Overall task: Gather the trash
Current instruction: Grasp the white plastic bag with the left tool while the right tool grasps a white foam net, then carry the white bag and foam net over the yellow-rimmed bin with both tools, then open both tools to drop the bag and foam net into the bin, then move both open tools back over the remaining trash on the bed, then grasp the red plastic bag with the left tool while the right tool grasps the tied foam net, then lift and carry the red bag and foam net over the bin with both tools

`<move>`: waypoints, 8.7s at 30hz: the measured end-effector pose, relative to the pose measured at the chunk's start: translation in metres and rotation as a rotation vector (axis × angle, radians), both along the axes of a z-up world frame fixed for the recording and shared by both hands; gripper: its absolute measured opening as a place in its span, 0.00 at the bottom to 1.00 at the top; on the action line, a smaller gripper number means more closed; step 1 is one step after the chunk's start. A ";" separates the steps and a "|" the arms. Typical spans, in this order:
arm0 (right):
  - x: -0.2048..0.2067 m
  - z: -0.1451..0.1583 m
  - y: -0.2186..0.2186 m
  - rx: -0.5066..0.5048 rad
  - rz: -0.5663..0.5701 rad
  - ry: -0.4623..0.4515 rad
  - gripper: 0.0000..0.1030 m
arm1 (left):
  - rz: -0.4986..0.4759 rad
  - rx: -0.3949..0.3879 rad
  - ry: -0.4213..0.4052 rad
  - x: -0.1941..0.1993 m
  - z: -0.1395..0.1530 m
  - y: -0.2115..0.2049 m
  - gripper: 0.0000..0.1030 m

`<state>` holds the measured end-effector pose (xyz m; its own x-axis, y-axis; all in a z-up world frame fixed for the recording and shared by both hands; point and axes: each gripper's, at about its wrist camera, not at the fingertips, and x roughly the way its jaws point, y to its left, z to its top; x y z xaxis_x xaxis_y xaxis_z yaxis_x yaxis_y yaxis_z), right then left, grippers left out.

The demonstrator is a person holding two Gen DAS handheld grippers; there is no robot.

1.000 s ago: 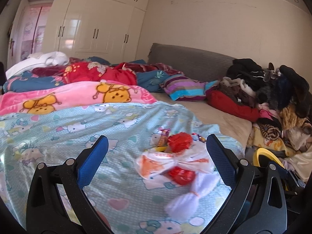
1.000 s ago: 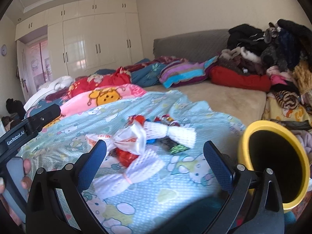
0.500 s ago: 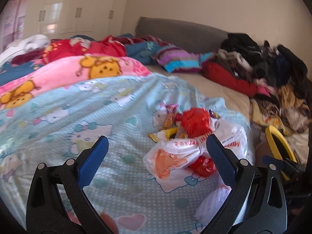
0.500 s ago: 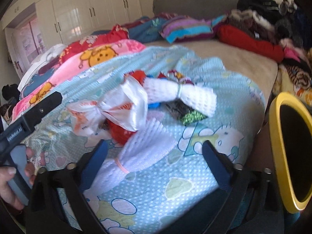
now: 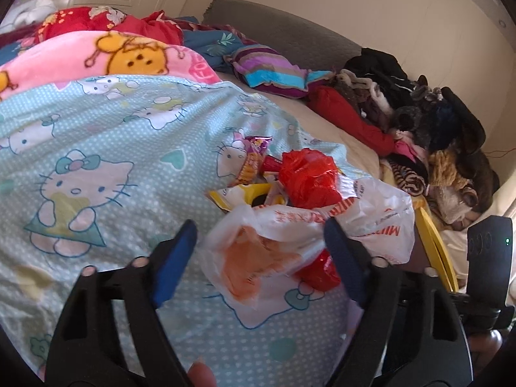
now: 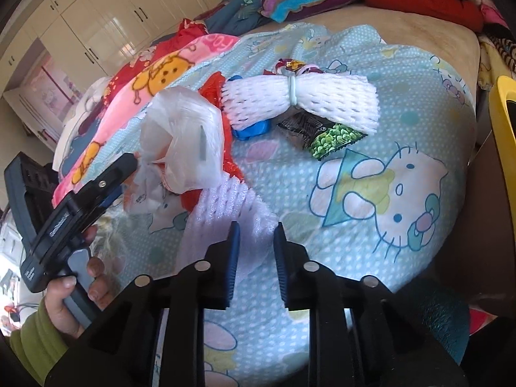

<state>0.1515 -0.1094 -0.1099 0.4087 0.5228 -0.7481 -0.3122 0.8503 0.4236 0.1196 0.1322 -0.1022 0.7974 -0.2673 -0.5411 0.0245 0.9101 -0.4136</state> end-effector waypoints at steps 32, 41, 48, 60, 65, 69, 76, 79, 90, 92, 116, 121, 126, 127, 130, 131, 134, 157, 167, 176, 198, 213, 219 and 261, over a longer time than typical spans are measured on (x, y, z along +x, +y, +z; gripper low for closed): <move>-0.003 0.078 -0.084 0.081 -0.158 -0.225 0.13 | 0.038 0.009 -0.182 -0.050 0.097 -0.030 0.14; -0.001 0.100 -0.146 0.055 -0.293 -0.303 0.13 | -0.057 0.054 -0.193 -0.037 0.111 -0.085 0.14; -0.001 0.111 -0.198 0.041 -0.391 -0.337 0.13 | -0.141 0.078 -0.201 -0.031 0.119 -0.126 0.14; -0.004 0.126 -0.285 0.007 -0.577 -0.394 0.13 | -0.266 0.130 -0.208 -0.023 0.124 -0.186 0.14; -0.002 0.122 -0.305 -0.052 -0.611 -0.402 0.13 | -0.306 0.170 -0.212 -0.017 0.122 -0.213 0.14; -0.002 0.118 -0.315 -0.131 -0.635 -0.415 0.13 | -0.334 0.203 -0.200 -0.012 0.115 -0.233 0.14; -0.002 0.108 -0.325 -0.206 -0.656 -0.425 0.13 | -0.382 0.255 -0.176 -0.006 0.100 -0.266 0.14; 0.000 0.102 -0.327 -0.229 -0.658 -0.424 0.13 | -0.408 0.287 -0.175 -0.006 0.094 -0.279 0.15; 0.007 0.084 -0.335 -0.208 -0.650 -0.381 0.16 | -0.494 0.361 -0.162 -0.006 0.076 -0.315 0.18; 0.008 0.083 -0.336 -0.186 -0.643 -0.373 0.21 | -0.514 0.350 -0.154 -0.006 0.073 -0.319 0.26; -0.001 0.107 -0.271 0.007 -0.485 -0.422 0.66 | -0.290 0.177 -0.202 -0.016 0.093 -0.245 0.90; -0.003 0.109 -0.250 0.023 -0.426 -0.416 0.67 | -0.223 0.169 -0.217 -0.017 0.100 -0.221 0.90; -0.007 0.112 -0.220 0.022 -0.343 -0.431 0.69 | -0.165 0.169 -0.235 -0.021 0.104 -0.199 0.90; -0.007 0.112 -0.215 0.023 -0.327 -0.433 0.69 | -0.154 0.168 -0.237 -0.022 0.105 -0.195 0.90; -0.009 0.116 -0.197 0.030 -0.279 -0.443 0.71 | -0.121 0.165 -0.243 -0.025 0.107 -0.179 0.90; -0.010 0.117 -0.191 0.029 -0.264 -0.447 0.72 | -0.113 0.168 -0.244 -0.025 0.107 -0.175 0.90; -0.010 0.119 -0.168 0.021 -0.206 -0.459 0.74 | -0.075 0.169 -0.240 -0.027 0.106 -0.157 0.90; 0.048 0.057 -0.058 -0.138 0.009 -0.287 0.78 | 0.043 0.177 -0.051 -0.009 0.045 -0.075 0.90; 0.096 0.020 -0.017 -0.246 0.051 -0.179 0.78 | -0.022 0.233 0.046 0.016 0.019 -0.091 0.68; 0.102 -0.001 -0.016 -0.207 0.111 -0.105 0.15 | -0.034 0.273 0.128 0.030 -0.002 -0.101 0.45; 0.066 0.031 -0.071 -0.010 -0.010 -0.138 0.15 | -0.002 0.145 -0.035 0.002 0.052 -0.078 0.09; 0.039 0.072 -0.094 0.006 -0.017 -0.186 0.15 | -0.022 0.151 -0.146 -0.017 0.100 -0.090 0.09; 0.032 0.091 -0.124 0.002 -0.065 -0.197 0.15 | -0.054 0.146 -0.180 -0.025 0.114 -0.103 0.09; -0.018 0.090 -0.315 -0.082 -0.392 -0.184 0.15 | -0.405 0.184 -0.207 -0.032 0.119 -0.254 0.09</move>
